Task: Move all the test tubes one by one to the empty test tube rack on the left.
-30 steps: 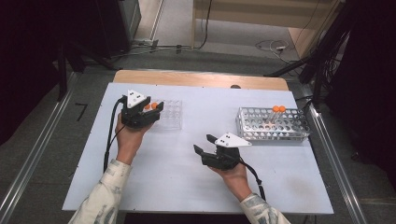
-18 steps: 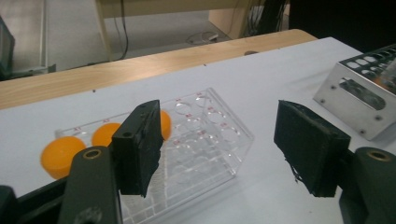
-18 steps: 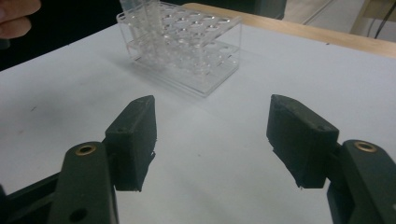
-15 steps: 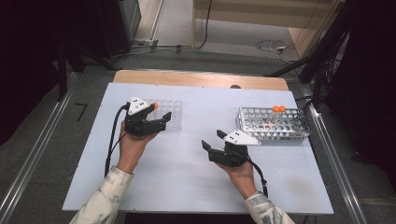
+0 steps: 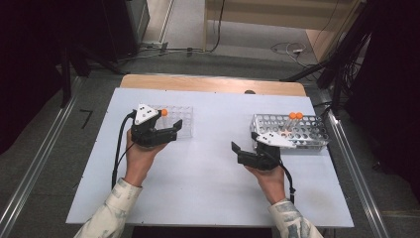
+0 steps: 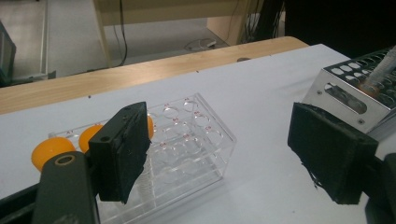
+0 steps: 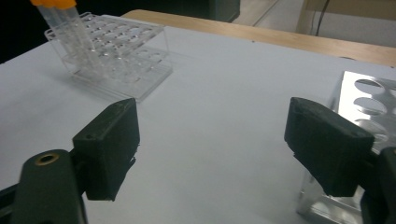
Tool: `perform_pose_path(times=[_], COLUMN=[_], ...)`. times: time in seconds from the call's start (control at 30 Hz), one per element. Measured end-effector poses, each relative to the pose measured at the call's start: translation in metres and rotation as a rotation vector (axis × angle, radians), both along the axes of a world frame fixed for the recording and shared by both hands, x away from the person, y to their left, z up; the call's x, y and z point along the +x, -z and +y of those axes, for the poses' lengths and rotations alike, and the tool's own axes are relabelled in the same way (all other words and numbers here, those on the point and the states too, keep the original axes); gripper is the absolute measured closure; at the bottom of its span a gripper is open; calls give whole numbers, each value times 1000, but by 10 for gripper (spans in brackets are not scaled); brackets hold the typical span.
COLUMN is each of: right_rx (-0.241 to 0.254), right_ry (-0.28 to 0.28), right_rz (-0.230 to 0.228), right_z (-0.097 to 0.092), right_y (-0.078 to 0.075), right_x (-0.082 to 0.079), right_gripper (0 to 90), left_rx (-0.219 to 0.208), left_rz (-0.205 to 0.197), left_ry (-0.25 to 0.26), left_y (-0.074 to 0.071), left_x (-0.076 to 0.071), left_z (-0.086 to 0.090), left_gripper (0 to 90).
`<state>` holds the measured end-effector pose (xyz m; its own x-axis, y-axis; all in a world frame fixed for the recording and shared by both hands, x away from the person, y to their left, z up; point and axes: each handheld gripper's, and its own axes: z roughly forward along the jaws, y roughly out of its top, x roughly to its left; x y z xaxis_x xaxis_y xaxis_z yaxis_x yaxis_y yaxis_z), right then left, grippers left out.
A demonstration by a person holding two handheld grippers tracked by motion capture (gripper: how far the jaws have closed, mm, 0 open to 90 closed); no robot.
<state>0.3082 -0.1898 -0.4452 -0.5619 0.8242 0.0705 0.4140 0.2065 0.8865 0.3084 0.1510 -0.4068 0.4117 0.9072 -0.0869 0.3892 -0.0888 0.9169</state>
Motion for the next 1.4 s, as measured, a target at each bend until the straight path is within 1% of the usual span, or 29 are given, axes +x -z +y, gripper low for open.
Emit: perform_pose_path(times=[0.1, 0.2, 0.3, 0.43, 0.57, 0.63, 0.87, 1.07, 1.23, 1.3, 1.4], right_rx=[-1, 3, -2, -35, -42, -54, -44, -43, -53, -51, -53], right_ry=[32, 70, 118, 184, 244, 274, 354, 391, 415, 424, 435], right_rz=[9, 2, -16, -33, -38, -44, -52, -42, -31, -32, -36], right_z=[-11, -23, -36, -54, -71, -79, -104, -119, -124, -126, -129], right_y=[-2, -6, -10, -14, -14, -14, -13, -8, -2, -1, 1], right_x=[4, 7, 10, 14, 20, 24, 31, 39, 47, 50, 53], right_gripper=[143, 143, 144, 145, 147, 148, 163, 174, 206, 235, 313], left_rx=[-1, -2, -4, -11, -10, -10, -11, -16, -17, -18, -26], left_rz=[3, 3, -4, -4, 0, 1, 6, 7, 14, 13, 7], left_ry=[2, 2, -6, -9, -5, -3, 0, 3, 2, 3, 2], left_y=[1, 1, 1, 1, 1, 2, 3, 4, 5, 5, 4], left_x=[0, 0, 0, 0, 0, 0, 1, 1, 2, 2, 1], left_z=[-1, -2, -1, 0, 0, -1, -2, -3, -4, -4, -3], left_gripper=[214, 214, 215, 219, 220, 220, 220, 220, 220, 220, 226])
